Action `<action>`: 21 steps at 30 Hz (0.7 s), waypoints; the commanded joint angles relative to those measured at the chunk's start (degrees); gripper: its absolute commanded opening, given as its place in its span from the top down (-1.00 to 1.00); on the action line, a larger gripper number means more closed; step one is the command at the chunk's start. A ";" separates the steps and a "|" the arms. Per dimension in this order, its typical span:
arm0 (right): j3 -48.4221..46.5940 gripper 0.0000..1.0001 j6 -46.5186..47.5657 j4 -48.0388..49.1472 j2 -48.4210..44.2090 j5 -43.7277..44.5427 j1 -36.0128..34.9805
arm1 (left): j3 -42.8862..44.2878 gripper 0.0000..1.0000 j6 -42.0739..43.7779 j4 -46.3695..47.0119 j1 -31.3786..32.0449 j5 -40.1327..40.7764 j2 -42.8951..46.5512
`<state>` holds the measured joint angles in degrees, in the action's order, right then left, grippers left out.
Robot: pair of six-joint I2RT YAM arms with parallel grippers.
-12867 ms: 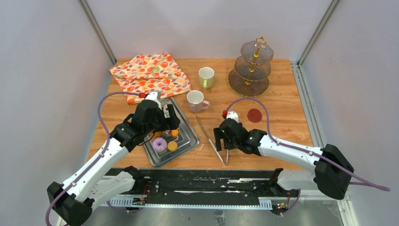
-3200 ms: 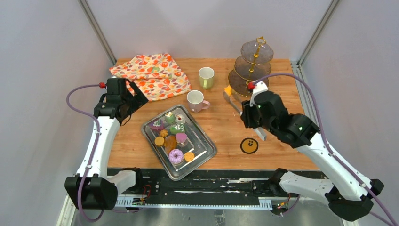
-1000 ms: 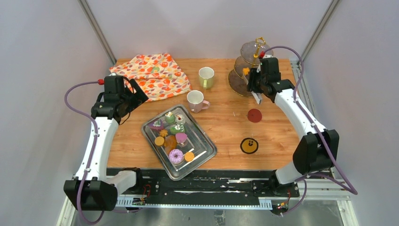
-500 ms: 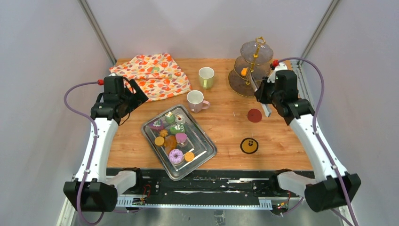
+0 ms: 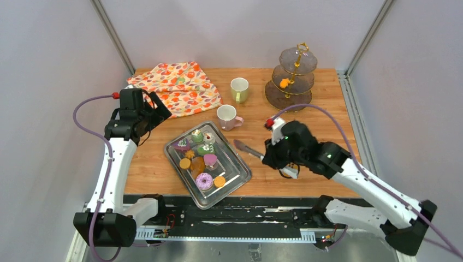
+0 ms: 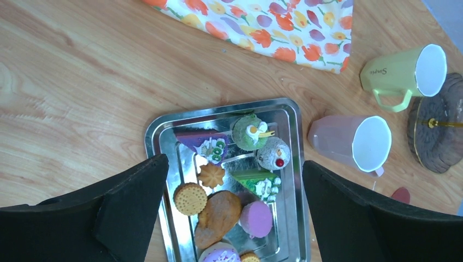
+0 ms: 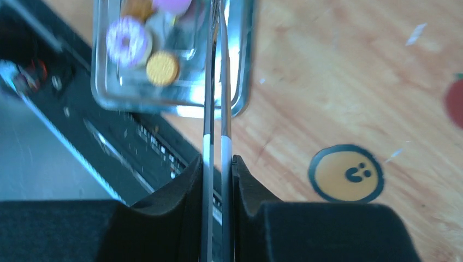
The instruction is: Serve the afternoon tea
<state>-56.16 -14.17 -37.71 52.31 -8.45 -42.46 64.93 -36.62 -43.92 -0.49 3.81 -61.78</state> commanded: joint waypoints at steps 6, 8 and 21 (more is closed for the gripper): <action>-0.19 0.43 2.17 -2.08 11.62 11.64 -26.07 | -0.08 -0.96 -0.19 0.16 0.32 -0.29 1.58; 0.11 0.35 3.41 -1.04 13.27 11.38 -27.71 | -0.04 -0.96 -0.20 0.13 0.32 -0.07 1.78; 2.48 0.08 5.08 0.83 15.79 9.48 -29.45 | -0.15 -0.96 -0.33 0.28 0.32 -0.44 0.94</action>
<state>-54.94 -10.09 -38.65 68.34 1.32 -70.63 64.88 -36.82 -43.90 -0.49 3.84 -60.60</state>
